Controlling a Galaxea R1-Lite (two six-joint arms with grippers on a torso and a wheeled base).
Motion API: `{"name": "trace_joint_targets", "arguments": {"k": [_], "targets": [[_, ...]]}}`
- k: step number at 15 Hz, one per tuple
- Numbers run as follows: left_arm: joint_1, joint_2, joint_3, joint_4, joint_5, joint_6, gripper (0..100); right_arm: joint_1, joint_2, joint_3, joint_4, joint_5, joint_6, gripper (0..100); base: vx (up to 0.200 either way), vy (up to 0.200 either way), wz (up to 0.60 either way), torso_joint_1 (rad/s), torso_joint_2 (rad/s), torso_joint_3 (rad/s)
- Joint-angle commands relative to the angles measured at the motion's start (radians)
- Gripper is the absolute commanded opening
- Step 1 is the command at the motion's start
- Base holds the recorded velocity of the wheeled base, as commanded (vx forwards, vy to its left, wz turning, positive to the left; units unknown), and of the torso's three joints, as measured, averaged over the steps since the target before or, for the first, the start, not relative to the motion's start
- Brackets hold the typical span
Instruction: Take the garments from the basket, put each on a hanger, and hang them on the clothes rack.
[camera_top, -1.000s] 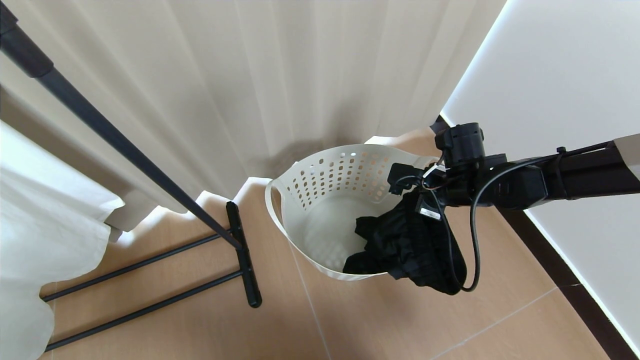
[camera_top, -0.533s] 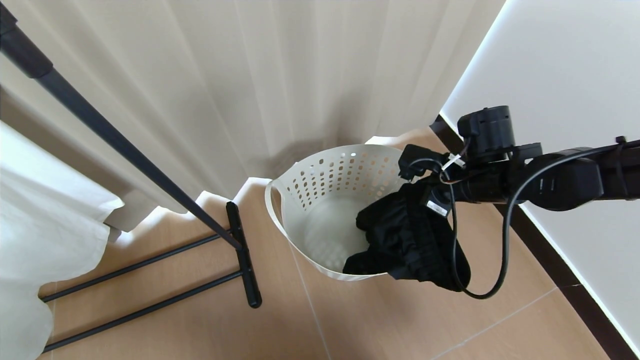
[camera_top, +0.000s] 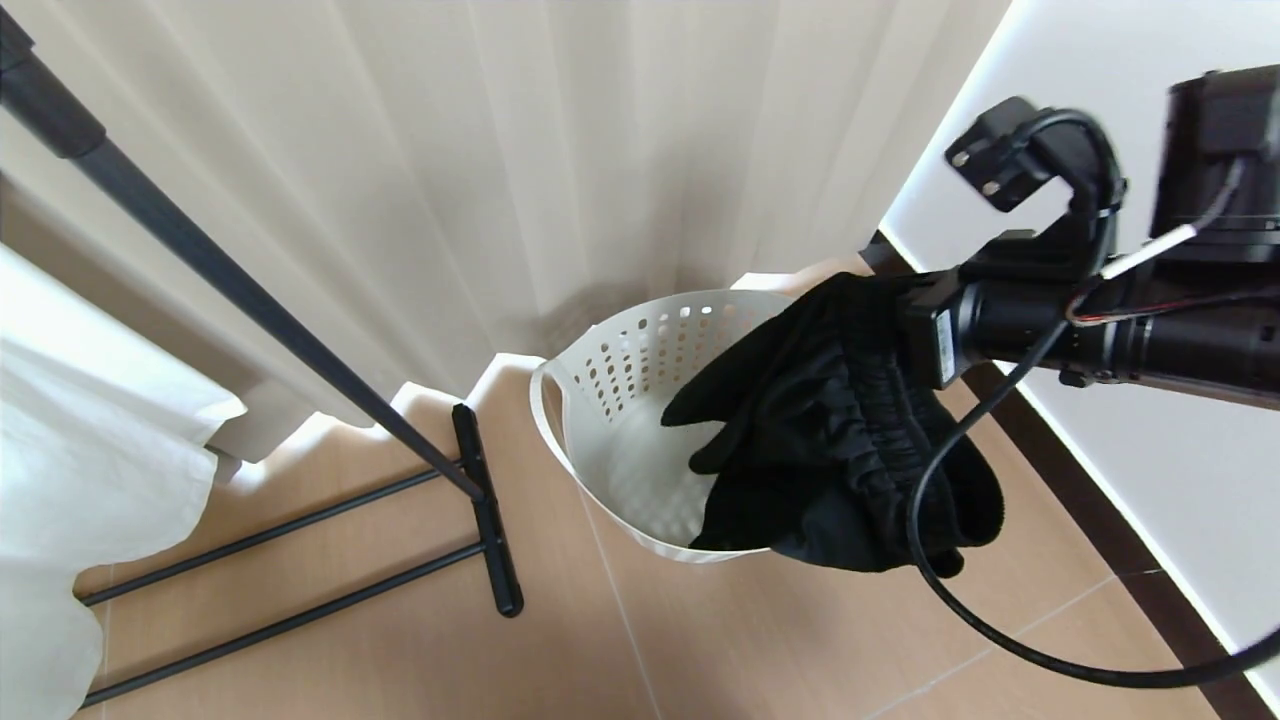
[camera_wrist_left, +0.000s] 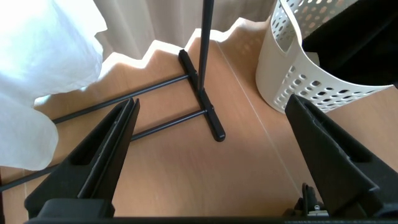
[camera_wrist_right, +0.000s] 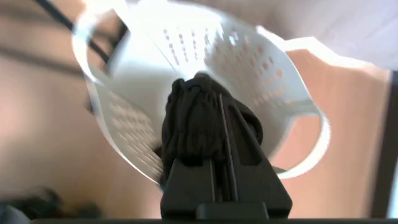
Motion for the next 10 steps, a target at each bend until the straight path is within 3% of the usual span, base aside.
{"name": "trace_joint_targets", "arguments": {"k": [1,3,6,10], "targets": [[0.0,0.0,0.0,0.0,-0.001,-0.001,100,0.049,-0.141,0.165,-0.202,0.003,0.145,0,0.0,0.0,0.0,0.0,0.0,0.0],[-0.001,0.0,0.0,0.0,-0.003,0.0,100,0.041,-0.136,0.236,-0.308,0.002,0.158,0,0.0,0.0,0.0,0.0,0.0,0.0],[-0.001,0.0,0.0,0.0,-0.003,0.0,100,0.036,-0.13,0.241,-0.317,0.0,0.159,0,0.0,0.0,0.0,0.0,0.0,0.0],[-0.001,0.0,0.0,0.0,-0.003,0.0,100,0.036,-0.132,0.241,-0.319,-0.003,0.161,0,0.0,0.0,0.0,0.004,0.0,0.157]]}}
